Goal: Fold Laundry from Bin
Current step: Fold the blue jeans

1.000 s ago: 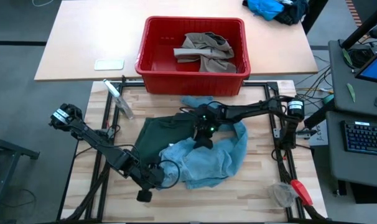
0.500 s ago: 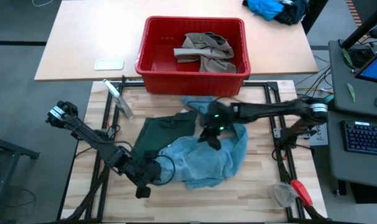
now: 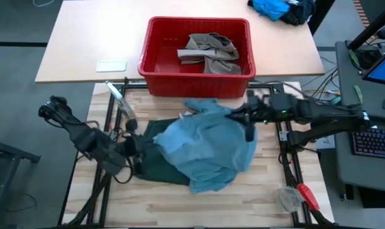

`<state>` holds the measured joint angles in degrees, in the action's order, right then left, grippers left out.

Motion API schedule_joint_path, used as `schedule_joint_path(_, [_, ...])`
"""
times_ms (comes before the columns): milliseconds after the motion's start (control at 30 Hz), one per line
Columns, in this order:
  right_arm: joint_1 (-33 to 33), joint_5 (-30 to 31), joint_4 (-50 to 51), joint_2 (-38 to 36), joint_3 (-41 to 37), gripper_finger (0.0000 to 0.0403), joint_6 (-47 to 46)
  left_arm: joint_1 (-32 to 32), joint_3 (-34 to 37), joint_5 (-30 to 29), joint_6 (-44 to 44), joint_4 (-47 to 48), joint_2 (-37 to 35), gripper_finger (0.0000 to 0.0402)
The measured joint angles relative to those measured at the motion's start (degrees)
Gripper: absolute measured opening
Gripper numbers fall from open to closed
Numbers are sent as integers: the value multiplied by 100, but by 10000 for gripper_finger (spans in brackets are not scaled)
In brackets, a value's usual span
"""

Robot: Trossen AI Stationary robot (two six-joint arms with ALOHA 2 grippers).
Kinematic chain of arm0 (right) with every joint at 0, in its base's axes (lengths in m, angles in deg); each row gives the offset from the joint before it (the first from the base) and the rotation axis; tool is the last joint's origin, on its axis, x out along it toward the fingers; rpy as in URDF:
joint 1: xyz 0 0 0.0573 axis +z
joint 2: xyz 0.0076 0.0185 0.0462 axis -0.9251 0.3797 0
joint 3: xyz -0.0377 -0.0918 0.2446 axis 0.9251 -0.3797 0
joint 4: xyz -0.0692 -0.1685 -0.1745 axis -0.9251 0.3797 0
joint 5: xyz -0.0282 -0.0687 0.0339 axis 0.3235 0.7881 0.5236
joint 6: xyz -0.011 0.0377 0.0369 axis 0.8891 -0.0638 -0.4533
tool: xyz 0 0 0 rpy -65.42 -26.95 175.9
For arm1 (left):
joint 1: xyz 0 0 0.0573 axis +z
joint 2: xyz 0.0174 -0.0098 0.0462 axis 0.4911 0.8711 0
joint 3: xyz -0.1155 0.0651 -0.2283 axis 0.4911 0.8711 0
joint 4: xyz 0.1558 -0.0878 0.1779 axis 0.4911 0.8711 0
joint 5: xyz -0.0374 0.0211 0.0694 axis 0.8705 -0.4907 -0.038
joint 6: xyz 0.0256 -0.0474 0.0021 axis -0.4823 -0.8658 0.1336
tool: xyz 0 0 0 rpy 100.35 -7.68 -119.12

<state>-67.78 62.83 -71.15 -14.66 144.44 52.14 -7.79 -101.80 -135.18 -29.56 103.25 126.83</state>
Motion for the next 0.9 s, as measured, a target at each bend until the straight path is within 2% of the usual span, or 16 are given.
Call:
schedule_joint_path(300, [63,-88,-139,-206,925,18,817,33,-1966,-235,1941,-47,325,8])
schedule_joint_path(400, [61,80,-126,-34,1246,18,991,90,-2416,-633,2251,-55,527,8])
schedule_joint_path(533, [61,997,-86,236,1839,18,1452,247,-2916,-1650,3007,-52,752,8])
schedule_joint_path(633, [61,2396,-91,436,2371,18,2041,585,-3353,-2438,3295,-81,890,8])
schedule_joint_path(700, [59,3476,-128,594,2653,18,2444,949,-3603,-2717,3307,44,969,8])
schedule_joint_path(733, [55,3833,-152,676,2770,18,2561,1164,-3699,-2661,3307,130,992,8])
schedule_joint_path(800, [50,3955,-149,839,2929,18,2639,1722,-3838,-2057,3293,170,1038,8])
schedule_joint_path(833, [51,3820,-139,929,2991,18,2638,2047,-3899,-1430,3234,167,1057,8])
schedule_joint_path(900, [61,3352,-117,1114,3069,18,2465,2762,-3996,312,2903,144,1121,8])
